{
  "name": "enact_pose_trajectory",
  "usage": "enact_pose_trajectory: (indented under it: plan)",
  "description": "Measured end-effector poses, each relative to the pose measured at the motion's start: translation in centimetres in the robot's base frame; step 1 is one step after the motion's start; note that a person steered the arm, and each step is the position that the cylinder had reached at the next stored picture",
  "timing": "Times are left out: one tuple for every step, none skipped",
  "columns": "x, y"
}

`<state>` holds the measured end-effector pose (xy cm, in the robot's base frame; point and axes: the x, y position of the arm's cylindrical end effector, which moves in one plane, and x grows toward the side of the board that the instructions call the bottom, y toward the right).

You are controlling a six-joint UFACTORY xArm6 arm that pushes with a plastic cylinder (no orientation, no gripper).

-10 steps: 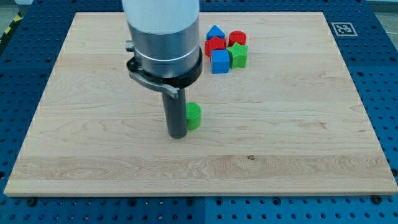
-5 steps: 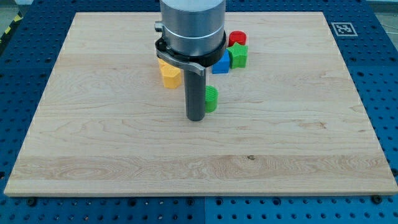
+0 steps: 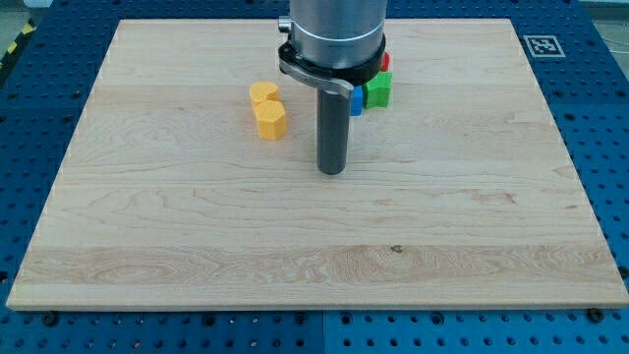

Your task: Slide the green circle into the red star

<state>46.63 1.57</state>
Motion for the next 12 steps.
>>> enact_pose_trajectory:
  plan:
    - [-0.7, 0.7]
    - [-2.2, 0.6]
    - [-4.3, 0.5]
    - [-4.3, -0.2]
    - [-4.8, -0.9]
    - [-6.0, -1.0]
    - [-6.8, -1.1]
    - [-8.0, -1.3]
    - [-8.7, -1.3]
    - [-8.9, -1.3]
    - [-6.5, -1.3]
    - [-3.3, -1.2]
